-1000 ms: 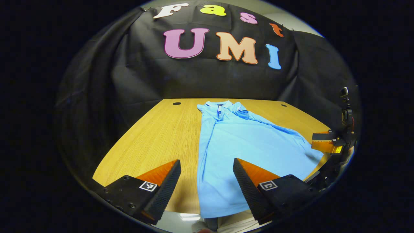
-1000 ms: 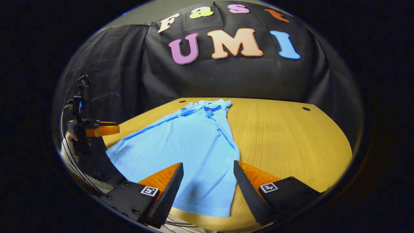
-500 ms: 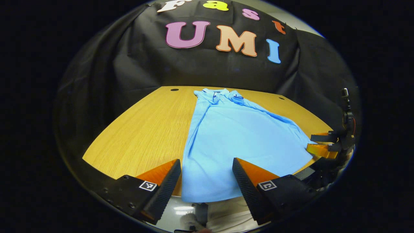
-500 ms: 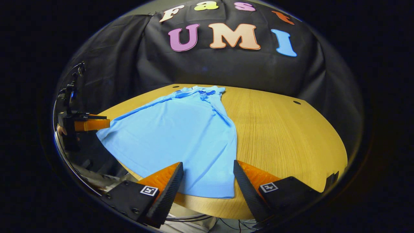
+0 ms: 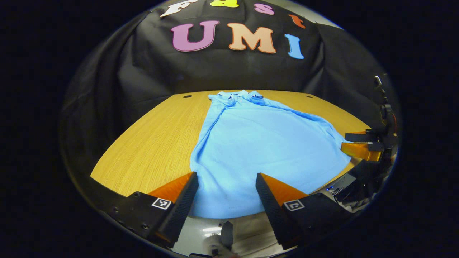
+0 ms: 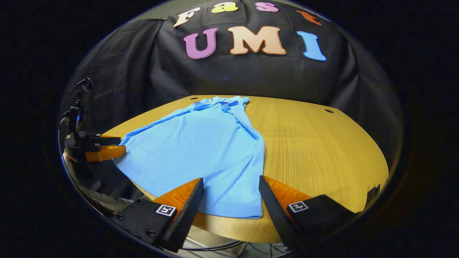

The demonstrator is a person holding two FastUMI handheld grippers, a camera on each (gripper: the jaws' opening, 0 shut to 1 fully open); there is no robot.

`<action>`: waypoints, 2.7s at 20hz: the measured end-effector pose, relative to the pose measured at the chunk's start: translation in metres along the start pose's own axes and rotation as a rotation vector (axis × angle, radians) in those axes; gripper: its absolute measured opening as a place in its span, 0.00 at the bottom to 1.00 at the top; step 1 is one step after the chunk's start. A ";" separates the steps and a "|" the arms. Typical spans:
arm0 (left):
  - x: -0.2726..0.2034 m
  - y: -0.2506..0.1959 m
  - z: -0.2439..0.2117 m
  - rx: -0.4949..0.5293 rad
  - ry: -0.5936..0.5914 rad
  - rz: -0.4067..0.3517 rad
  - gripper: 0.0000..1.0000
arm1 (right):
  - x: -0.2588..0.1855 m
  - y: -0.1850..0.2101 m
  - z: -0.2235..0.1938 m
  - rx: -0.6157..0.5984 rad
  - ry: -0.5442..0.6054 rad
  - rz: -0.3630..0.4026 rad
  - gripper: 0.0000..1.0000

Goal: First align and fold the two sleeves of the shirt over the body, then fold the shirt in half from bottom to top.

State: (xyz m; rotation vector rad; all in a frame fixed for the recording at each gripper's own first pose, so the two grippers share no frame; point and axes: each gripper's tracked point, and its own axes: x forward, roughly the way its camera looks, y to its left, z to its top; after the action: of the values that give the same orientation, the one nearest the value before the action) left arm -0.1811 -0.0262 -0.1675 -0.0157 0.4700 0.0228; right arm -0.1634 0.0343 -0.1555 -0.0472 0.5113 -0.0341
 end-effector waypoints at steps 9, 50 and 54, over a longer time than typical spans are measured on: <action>0.009 -0.025 0.005 0.001 -0.059 -0.056 0.23 | 0.004 0.033 0.005 -0.023 0.007 0.101 0.49; 0.189 0.083 0.257 -0.120 -0.253 0.012 0.00 | 0.195 -0.030 0.256 0.010 -0.136 -0.036 0.02; 0.238 0.103 0.270 -0.105 -0.224 0.076 0.00 | 0.246 -0.029 0.263 0.000 -0.107 -0.085 0.02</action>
State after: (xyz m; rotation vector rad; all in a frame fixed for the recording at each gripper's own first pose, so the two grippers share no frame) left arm 0.1508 0.0870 -0.0353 -0.0977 0.2453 0.1223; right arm 0.1794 0.0040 -0.0448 -0.0700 0.4021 -0.1144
